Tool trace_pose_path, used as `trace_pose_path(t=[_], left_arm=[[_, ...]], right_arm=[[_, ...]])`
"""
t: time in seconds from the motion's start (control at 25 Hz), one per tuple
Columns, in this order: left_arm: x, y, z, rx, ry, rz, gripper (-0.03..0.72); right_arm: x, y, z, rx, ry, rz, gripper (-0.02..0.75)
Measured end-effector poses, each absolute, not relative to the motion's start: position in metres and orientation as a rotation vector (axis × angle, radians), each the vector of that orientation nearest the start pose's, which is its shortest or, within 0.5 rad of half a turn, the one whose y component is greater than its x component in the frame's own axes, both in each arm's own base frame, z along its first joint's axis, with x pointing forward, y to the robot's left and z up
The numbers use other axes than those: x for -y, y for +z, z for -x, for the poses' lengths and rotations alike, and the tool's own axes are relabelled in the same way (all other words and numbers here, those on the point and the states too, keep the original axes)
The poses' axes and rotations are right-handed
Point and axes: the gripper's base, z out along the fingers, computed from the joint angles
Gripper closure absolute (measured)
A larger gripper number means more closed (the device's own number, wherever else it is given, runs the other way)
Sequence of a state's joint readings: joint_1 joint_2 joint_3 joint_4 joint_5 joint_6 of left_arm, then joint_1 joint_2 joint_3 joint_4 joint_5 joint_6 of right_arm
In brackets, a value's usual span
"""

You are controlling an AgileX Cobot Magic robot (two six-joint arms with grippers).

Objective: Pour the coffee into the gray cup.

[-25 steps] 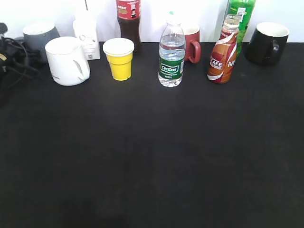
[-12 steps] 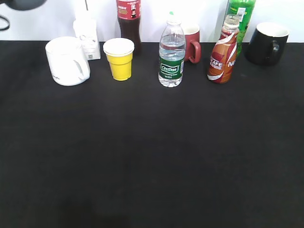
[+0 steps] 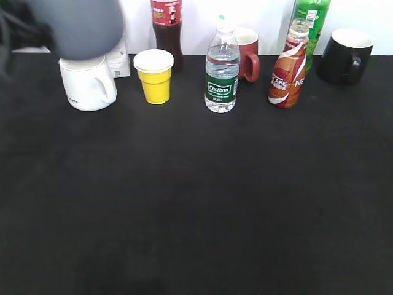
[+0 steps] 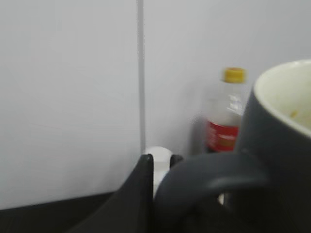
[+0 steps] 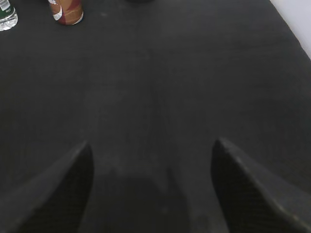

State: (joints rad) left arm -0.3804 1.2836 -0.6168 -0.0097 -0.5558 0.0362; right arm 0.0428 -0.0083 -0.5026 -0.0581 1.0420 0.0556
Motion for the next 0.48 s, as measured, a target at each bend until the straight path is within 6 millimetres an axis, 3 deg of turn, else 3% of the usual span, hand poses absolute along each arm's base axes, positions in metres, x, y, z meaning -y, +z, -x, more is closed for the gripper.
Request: trace_pose_path(t=[0.2, 0.28, 0.36, 0.48], left_arm=[[0.141, 0.277, -0.228, -1.555, -0.363, -0.562, 0.623], [0.145, 0.277, -0.226, -1.552, -0.373, -0.573, 0.623], [0.145, 0.277, -0.226, -1.555, -0.374, -0.575, 0.623], [0.145, 0.276, -0.226, -1.558, -0.373, -0.576, 0.623]], right_arm=[[0.005, 0.280, 0.006, -2.011, -0.006, -0.015, 0.149], [0.005, 0.285, 0.006, -1.976, -0.005, -0.015, 0.149], [0.004, 0.298, 0.003, -1.832, 0.004, -0.010, 0.149], [0.001, 0.309, -0.025, -1.609, 0.035, 0.002, 0.149]])
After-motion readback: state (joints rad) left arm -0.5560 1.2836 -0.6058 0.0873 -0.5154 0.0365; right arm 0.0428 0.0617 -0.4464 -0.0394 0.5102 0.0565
